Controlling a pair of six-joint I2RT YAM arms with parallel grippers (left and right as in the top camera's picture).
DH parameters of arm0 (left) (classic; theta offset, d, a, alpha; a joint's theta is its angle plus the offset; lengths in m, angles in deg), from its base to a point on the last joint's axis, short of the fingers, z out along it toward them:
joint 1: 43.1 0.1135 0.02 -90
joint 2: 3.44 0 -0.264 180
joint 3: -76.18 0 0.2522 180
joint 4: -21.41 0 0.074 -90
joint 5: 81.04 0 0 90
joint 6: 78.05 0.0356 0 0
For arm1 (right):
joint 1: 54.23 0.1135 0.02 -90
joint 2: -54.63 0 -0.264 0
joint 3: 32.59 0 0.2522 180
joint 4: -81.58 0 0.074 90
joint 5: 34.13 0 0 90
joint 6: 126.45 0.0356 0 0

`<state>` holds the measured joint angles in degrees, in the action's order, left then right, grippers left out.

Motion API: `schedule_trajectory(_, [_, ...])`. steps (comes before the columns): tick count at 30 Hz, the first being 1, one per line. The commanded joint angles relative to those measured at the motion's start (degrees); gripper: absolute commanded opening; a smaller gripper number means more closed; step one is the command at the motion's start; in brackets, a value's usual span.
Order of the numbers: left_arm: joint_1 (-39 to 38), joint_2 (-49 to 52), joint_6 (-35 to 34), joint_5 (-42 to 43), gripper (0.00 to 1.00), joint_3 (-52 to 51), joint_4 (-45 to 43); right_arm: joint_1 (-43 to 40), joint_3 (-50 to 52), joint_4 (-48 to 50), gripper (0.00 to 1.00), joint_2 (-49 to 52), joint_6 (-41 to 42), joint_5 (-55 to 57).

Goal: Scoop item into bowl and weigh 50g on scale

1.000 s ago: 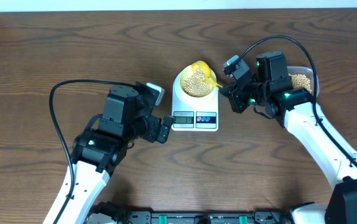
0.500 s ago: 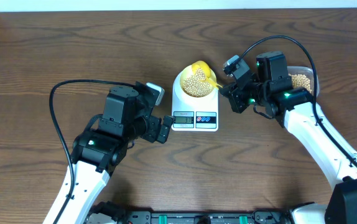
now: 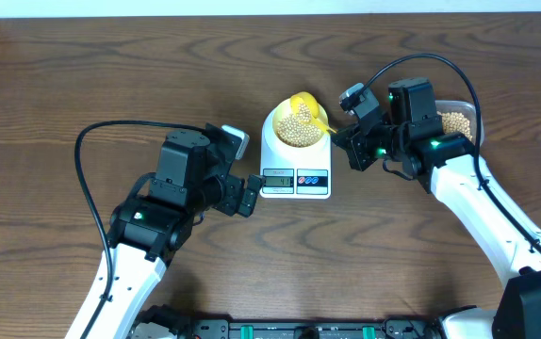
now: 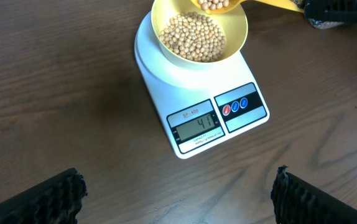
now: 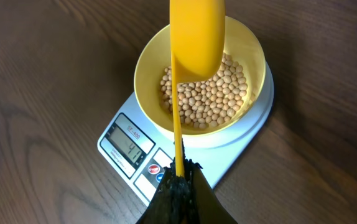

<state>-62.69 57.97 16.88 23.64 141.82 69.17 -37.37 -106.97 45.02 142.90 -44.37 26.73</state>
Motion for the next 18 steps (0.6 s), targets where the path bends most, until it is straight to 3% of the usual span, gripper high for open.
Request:
schedule_trajectory(1, [0.28, 0.00, 0.39, -0.37, 0.98, -0.02, -0.26, 0.33, -0.33, 0.15, 0.01, 0.24, 0.61, -1.25])
schedule_trajectory(11, [0.28, 0.00, 0.39, -0.37, 0.98, -0.02, -0.26, 0.33, -0.33, 0.28, 0.01, 0.24, 0.22, -1.18])
schedule_trajectory(18, [0.28, 0.00, 0.39, -0.37, 0.98, -0.02, -0.26, 0.46, -0.33, -0.39, 0.01, 0.24, -10.01, 1.03])
